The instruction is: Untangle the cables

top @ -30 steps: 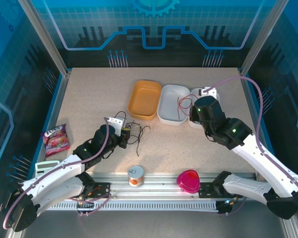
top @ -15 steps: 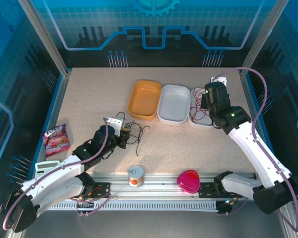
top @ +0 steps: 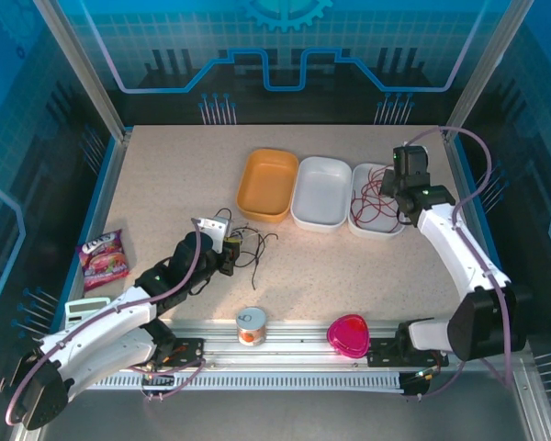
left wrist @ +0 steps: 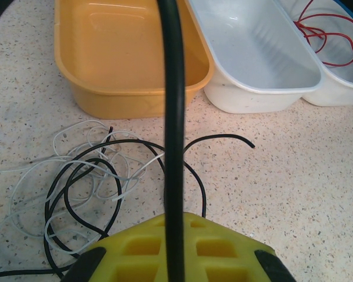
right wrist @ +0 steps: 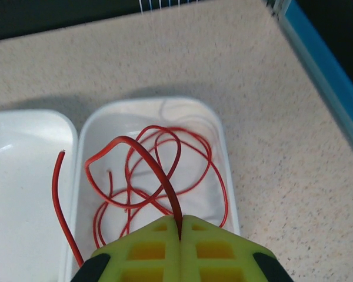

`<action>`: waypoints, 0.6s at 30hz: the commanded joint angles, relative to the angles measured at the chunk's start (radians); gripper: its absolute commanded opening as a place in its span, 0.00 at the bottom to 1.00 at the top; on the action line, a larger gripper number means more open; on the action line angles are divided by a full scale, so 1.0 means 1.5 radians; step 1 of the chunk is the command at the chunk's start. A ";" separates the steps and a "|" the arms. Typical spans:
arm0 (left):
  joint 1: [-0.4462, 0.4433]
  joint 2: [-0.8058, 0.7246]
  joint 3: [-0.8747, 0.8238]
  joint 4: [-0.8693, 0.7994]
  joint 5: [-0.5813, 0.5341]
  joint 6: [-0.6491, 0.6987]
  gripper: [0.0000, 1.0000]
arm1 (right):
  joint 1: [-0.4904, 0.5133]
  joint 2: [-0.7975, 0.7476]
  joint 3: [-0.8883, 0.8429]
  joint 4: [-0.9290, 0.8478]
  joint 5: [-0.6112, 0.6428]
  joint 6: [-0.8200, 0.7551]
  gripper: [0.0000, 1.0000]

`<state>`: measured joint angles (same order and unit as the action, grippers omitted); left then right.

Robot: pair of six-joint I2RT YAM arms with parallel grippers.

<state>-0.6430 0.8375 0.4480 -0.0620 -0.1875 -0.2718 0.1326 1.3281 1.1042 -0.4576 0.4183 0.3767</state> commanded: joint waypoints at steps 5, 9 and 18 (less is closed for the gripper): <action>0.006 0.006 0.008 -0.003 -0.007 0.000 0.00 | -0.029 0.033 -0.053 0.030 -0.061 0.025 0.10; 0.008 0.009 0.008 -0.001 -0.007 -0.001 0.00 | -0.033 0.058 -0.061 0.025 -0.070 0.026 0.14; 0.008 0.013 0.009 -0.006 -0.014 -0.001 0.00 | -0.034 0.104 -0.047 0.018 -0.096 0.028 0.25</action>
<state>-0.6395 0.8520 0.4480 -0.0635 -0.1883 -0.2714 0.0967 1.4670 1.0214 -0.4324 0.3035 0.4057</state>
